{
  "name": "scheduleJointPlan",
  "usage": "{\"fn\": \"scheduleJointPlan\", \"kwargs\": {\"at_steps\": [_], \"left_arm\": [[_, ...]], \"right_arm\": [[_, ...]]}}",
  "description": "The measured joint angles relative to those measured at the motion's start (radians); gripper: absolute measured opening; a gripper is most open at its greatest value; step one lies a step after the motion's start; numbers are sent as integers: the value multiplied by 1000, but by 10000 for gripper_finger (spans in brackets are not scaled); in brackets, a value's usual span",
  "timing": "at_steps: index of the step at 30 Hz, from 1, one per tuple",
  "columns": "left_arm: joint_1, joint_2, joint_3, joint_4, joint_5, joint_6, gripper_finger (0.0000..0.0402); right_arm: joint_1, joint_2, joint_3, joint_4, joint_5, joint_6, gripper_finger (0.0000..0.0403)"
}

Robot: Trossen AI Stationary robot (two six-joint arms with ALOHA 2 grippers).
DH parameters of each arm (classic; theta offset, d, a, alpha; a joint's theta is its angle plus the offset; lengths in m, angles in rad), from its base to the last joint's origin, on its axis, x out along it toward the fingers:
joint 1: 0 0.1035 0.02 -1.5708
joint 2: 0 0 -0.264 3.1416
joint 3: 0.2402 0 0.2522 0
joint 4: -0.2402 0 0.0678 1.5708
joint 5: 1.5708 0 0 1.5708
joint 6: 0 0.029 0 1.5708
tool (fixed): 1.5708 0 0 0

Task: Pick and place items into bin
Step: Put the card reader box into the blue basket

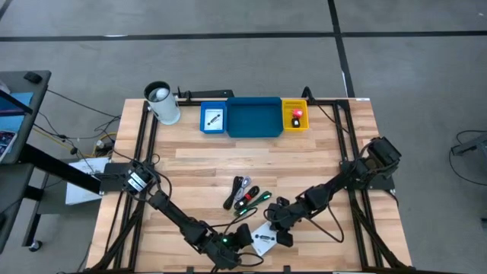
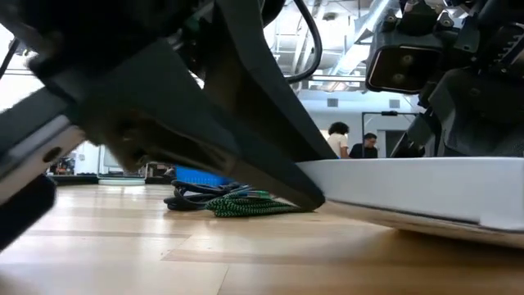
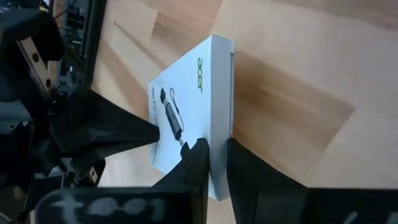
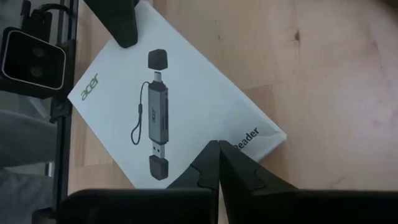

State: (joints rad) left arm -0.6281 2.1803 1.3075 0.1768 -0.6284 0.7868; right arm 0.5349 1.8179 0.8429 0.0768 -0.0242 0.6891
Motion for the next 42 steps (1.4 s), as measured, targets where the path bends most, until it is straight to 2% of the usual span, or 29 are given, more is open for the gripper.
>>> {"fn": "scheduleJointPlan", "kwargs": {"at_steps": [12,20,31,34,38,42], "left_arm": [[11,0,1,1,-148,21,13],[8,0,1,0,-154,24,1],[5,-3,2,-2,-145,24,2],[5,-3,2,-2,-143,24,2],[5,-4,2,-6,-136,7,1],[5,-4,2,-12,-81,-38,1]], "right_arm": [[-16,-106,3,-43,25,-44,0],[-12,-109,7,-40,29,-44,0],[-39,-111,66,-57,32,-113,0],[-49,-111,91,-119,60,-117,0],[-61,-112,135,-324,131,-113,0],[-67,-113,160,-507,199,-92,0]]}}
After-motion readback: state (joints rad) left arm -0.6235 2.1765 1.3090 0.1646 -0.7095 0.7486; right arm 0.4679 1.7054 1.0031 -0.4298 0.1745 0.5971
